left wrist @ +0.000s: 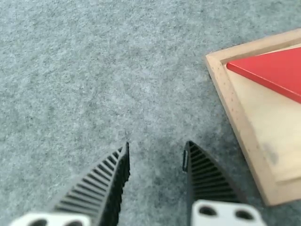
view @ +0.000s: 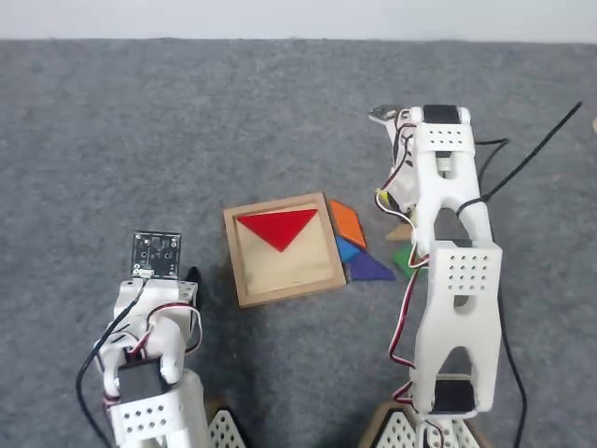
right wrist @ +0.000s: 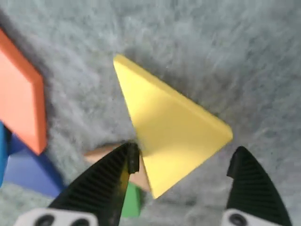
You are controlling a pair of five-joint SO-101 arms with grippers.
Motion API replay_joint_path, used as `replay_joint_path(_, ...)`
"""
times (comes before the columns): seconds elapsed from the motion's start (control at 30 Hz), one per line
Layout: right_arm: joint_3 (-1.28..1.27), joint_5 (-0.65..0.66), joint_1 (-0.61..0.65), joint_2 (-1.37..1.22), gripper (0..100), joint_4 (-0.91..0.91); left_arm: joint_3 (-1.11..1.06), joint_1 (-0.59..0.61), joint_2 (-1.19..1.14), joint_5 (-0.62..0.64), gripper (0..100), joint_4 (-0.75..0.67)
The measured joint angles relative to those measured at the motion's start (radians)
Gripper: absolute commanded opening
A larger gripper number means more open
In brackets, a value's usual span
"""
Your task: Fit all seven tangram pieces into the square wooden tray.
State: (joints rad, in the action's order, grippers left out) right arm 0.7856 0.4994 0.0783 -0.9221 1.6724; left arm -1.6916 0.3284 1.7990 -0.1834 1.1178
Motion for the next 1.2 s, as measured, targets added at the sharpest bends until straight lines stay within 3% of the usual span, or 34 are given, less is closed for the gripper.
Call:
replay_joint_path(0.4, -0.011, 0.098, 0.025, -0.029, 31.8, -0.095, 0.000, 0.000, 0.000, 0.000, 19, 0.000)
replay_joint_path(0.57, -0.002, 0.081, 0.009, -0.044, 31.6, -0.098, 0.000, 0.000, 0.000, 0.000, 19, 0.000)
replay_joint_path(0.73, 0.014, 0.063, 0.008, -0.054, 24.5, -0.100, 0.000, 0.000, 0.000, 0.000, 19, 0.000)
replay_joint_path(1.2, 0.035, -0.040, -0.006, -0.043, 24.2, -0.077, 0.000, 0.000, 0.000, 0.000, 19, 0.000)
